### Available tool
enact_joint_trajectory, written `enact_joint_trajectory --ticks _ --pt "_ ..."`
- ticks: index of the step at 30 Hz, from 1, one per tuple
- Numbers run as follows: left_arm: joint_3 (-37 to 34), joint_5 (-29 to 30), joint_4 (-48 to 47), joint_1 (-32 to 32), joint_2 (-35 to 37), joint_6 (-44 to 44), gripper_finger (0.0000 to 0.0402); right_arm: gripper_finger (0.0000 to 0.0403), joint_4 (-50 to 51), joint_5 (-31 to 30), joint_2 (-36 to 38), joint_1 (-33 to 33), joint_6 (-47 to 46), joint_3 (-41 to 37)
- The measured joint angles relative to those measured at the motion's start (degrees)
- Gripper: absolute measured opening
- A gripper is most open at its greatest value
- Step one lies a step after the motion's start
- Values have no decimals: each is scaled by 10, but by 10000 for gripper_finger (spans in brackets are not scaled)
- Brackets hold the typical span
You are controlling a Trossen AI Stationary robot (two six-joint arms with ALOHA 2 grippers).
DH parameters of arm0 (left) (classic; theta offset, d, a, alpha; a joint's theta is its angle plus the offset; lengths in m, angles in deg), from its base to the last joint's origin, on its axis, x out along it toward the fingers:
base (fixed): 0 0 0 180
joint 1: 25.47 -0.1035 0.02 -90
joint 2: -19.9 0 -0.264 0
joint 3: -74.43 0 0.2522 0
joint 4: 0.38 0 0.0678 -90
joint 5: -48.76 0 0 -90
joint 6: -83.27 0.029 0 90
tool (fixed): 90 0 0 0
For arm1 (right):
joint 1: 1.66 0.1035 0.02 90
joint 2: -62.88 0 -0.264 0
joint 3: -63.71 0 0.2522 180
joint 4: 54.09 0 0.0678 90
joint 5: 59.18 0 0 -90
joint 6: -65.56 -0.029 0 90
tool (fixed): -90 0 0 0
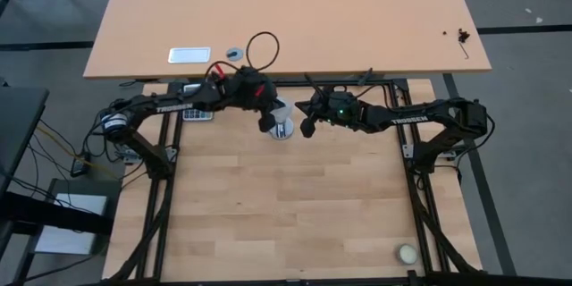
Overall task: Screw lightbulb
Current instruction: Insert the white lightbulb on the silver lamp
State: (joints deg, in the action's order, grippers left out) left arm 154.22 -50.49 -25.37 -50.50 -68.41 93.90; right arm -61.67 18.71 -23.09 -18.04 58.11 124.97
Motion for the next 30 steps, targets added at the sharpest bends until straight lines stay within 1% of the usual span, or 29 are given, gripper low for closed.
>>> enact_joint_trajectory --ticks 4,16,21,30 --pt "14 15 -31 0 0 10 0 11 -9 1 0 0 3 0" --pt "55 19 -79 0 0 15 0 11 -9 3 0 -3 6 0" --pt "56 21 -120 0 0 16 0 11 -9 7 0 -3 6 0" --pt "56 45 -135 0 0 23 0 11 -39 15 0 -15 1 0"
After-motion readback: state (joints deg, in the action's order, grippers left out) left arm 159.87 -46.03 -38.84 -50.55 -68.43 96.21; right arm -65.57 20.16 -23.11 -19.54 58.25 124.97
